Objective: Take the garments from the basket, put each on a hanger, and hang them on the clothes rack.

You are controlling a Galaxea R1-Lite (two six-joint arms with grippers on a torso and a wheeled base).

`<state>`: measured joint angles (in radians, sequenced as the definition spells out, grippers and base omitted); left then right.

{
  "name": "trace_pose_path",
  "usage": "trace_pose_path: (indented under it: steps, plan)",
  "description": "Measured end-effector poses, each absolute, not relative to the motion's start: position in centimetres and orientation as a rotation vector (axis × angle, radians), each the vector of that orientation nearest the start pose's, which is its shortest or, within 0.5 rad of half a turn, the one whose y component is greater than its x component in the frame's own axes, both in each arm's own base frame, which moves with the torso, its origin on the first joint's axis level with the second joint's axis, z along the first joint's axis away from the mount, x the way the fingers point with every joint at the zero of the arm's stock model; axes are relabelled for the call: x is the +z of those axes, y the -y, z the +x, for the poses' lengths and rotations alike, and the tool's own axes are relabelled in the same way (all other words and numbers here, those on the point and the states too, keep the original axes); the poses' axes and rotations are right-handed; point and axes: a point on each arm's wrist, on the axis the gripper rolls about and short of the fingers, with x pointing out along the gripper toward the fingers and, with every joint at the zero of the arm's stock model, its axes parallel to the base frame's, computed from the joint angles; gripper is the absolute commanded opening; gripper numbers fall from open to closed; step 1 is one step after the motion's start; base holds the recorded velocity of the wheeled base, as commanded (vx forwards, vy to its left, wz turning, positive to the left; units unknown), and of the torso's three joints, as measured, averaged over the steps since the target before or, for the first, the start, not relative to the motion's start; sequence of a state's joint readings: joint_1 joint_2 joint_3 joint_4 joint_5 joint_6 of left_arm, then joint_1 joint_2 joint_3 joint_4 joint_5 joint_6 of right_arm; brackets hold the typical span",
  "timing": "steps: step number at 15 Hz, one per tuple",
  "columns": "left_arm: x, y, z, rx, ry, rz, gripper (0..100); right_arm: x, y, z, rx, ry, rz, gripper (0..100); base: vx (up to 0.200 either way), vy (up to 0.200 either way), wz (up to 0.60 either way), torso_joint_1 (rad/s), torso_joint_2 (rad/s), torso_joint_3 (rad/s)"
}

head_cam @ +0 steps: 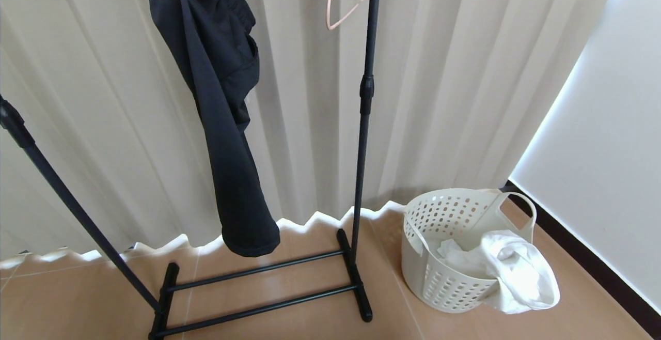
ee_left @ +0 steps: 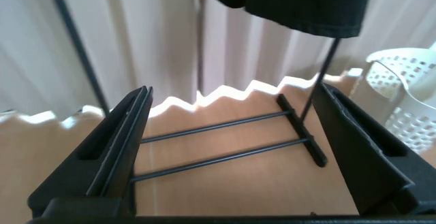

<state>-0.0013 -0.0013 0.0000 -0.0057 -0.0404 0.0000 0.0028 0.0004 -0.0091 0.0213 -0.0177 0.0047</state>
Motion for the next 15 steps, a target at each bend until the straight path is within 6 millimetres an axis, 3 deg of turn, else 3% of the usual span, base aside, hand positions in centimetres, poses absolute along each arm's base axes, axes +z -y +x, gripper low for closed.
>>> trace_pose_path:
  steps: [2,4,8,15]
  plan:
    - [7.60,0.08,-2.29,-0.041,0.007,0.000,100,7.58,0.04,-2.35,-0.015,-0.013,0.005,100,0.000,0.000,0.00,0.000,0.00,0.000]
    - [7.60,0.09,-2.29,-0.041,0.007,0.000,100,7.58,0.04,-2.35,-0.014,-0.013,0.004,100,0.000,0.000,-0.60,0.002,0.00,-0.002]
    - [7.61,0.09,-2.29,-0.042,0.008,0.001,100,7.57,0.05,-2.35,-0.012,-0.014,0.005,100,0.000,0.000,0.00,0.000,0.00,0.000]
    - [7.60,0.09,-2.29,-0.042,0.006,0.002,100,7.58,0.05,-2.35,-0.014,-0.013,0.005,100,0.000,-0.200,0.00,0.004,0.00,-0.001]
